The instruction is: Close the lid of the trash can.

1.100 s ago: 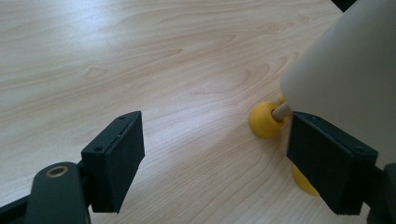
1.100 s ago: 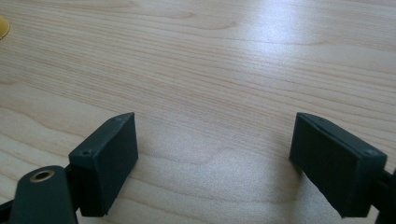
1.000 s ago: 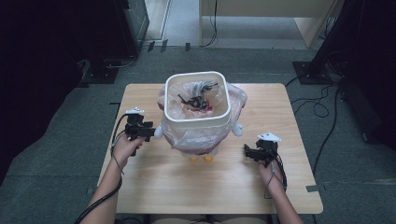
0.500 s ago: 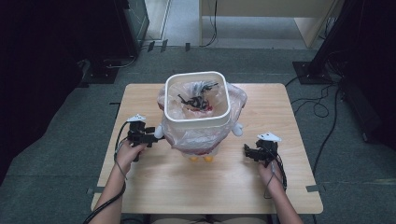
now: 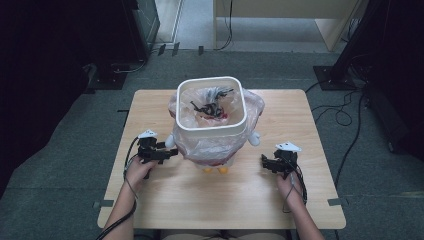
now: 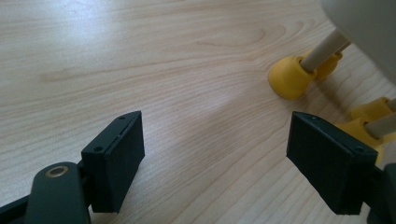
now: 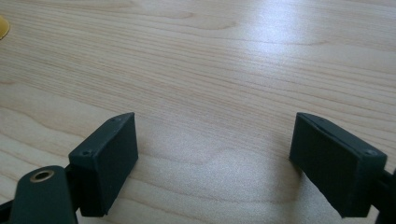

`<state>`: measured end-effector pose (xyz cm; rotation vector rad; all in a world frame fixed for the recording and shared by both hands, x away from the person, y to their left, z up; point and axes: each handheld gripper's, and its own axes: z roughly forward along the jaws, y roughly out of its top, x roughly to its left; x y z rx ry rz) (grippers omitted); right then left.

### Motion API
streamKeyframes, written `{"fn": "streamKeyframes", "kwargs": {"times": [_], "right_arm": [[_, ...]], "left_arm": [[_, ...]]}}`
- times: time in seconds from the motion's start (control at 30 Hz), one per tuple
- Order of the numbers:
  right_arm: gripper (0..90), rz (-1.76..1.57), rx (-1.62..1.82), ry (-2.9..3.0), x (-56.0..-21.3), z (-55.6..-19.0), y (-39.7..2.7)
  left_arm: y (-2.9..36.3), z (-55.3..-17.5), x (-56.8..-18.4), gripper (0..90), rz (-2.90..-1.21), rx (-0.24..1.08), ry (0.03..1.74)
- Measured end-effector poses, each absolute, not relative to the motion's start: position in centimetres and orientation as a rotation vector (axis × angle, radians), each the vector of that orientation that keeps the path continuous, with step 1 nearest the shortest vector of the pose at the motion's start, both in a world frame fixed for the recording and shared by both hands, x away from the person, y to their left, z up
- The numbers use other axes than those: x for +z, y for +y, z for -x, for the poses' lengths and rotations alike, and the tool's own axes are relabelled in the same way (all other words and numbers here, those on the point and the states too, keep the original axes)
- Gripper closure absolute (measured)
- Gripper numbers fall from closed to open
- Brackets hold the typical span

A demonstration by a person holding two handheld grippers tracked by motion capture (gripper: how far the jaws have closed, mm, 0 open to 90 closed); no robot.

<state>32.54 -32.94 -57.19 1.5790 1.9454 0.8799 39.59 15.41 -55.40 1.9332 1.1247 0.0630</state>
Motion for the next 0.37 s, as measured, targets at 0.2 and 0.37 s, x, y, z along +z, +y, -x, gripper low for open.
{"fn": "streamKeyframes", "kwargs": {"times": [0.2, 0.37], "right_arm": [[14.8, -1.575, 0.878, 1.95, -57.19, -32.62, -32.83], [14.8, -1.575, 0.879, 1.95, -57.19, -32.63, -32.83]], "left_arm": [[15.06, -39.23, -55.95, 19.5, -1.97, 0.087, 1.103], [15.18, -39.09, -56.06, 19.5, -1.957, 0.081, 1.098]]}}
